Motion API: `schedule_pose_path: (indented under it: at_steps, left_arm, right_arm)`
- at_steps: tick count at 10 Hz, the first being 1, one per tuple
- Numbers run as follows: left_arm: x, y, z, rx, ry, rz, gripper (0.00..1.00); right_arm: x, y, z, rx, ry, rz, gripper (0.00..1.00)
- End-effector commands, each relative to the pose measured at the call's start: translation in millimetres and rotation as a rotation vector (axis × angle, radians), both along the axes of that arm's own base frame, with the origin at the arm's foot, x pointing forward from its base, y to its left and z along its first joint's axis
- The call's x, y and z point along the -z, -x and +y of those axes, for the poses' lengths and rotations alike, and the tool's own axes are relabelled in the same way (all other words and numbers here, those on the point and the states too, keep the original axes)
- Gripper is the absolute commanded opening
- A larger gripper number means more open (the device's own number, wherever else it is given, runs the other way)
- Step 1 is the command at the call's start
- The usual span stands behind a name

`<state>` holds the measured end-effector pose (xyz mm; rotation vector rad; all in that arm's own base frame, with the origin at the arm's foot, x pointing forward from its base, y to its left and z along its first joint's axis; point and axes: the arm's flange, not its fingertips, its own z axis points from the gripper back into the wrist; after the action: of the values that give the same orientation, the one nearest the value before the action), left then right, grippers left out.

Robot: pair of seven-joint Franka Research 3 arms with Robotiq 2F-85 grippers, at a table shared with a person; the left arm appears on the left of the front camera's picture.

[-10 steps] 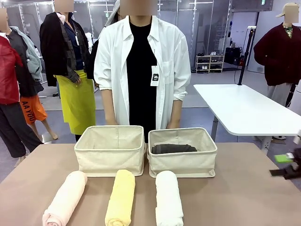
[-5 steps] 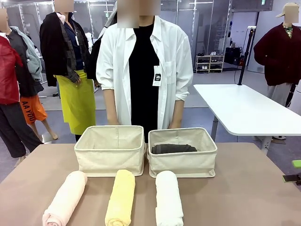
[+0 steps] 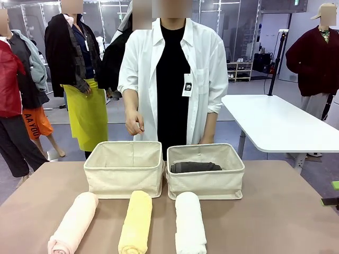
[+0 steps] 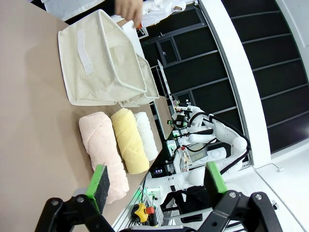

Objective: Divide the towels into two baskets.
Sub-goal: Pick up one hotel-folded towel from the bottom of the table and place it in the Fabric basket indicated by the person.

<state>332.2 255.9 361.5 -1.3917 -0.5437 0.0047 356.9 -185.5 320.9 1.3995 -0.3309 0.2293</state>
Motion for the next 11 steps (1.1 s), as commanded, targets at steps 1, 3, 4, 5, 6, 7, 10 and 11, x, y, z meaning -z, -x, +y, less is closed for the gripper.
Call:
schedule_pose_path:
  at_steps: [1, 3, 4, 5, 6, 7, 10, 11]
  left_arm:
    - [-1.0, 1.7, 2.2, -0.003, 0.000, -0.003, 1.00]
    - [-1.0, 1.7, 2.2, -0.003, 0.000, -0.003, 1.00]
    - [-1.0, 1.7, 2.2, -0.003, 0.000, -0.003, 1.00]
    - [-1.0, 1.7, 2.2, -0.003, 0.000, -0.003, 1.00]
    - [-1.0, 1.7, 2.2, -0.003, 0.000, -0.003, 1.00]
    - [-1.0, 1.7, 2.2, -0.003, 0.000, -0.003, 1.00]
    - [-1.0, 1.7, 2.2, -0.003, 0.000, -0.003, 1.00]
    - [-1.0, 1.7, 2.2, -0.003, 0.000, -0.003, 1.00]
  right_arm:
    - [-3.6, 4.6, 4.1, 0.013, -0.006, -0.011, 1.00]
    - [-3.6, 4.6, 4.1, 0.013, -0.006, -0.011, 1.00]
    - [-3.6, 4.6, 4.1, 0.013, -0.006, -0.011, 1.00]
    - [-3.6, 4.6, 4.1, 0.013, -0.006, -0.011, 1.00]
    - [-3.6, 4.6, 4.1, 0.013, -0.006, -0.011, 1.00]
    - [-3.6, 4.6, 4.1, 0.013, -0.006, -0.011, 1.00]
    - [-3.6, 4.6, 4.1, 0.013, -0.006, -0.011, 1.00]
    - [-3.6, 4.6, 4.1, 0.013, -0.006, -0.011, 1.00]
